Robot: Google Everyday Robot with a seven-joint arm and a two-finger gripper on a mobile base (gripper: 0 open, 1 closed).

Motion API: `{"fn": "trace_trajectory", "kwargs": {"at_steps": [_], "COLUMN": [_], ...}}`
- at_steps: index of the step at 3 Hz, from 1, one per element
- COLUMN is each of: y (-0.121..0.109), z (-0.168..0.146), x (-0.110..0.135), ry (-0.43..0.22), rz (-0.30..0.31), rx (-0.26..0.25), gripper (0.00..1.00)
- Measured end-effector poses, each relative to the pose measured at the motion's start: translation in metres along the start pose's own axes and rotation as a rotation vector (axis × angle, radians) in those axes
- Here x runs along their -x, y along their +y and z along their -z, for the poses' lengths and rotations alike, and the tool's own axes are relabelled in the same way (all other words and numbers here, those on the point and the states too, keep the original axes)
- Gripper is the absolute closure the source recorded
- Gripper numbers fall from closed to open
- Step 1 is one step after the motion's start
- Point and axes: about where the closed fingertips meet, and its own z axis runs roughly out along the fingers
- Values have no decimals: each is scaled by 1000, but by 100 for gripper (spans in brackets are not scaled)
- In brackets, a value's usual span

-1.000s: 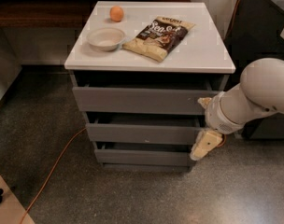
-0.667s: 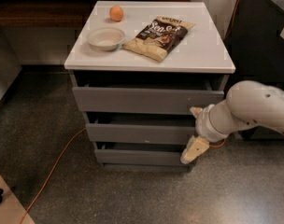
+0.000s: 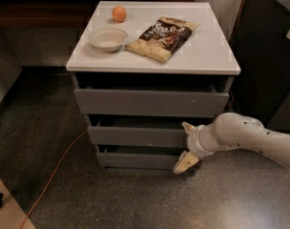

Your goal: Place brown chip bag into middle drawer

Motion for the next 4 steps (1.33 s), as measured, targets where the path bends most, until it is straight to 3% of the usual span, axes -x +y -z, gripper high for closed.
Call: {"fn": "trace_trajectory", "kwargs": {"at_steps": [1,2,3,4], "y": [0,-26,-26,-44], "z": [-40,-124,-126,-138], "x": [-13,-36,-34,-35], "ry": [-42,-128,-121,-121], "rz": [33,60,59,43], "rx": [1,-18,-17,-56], "gripper": [0,0,0,0]}}
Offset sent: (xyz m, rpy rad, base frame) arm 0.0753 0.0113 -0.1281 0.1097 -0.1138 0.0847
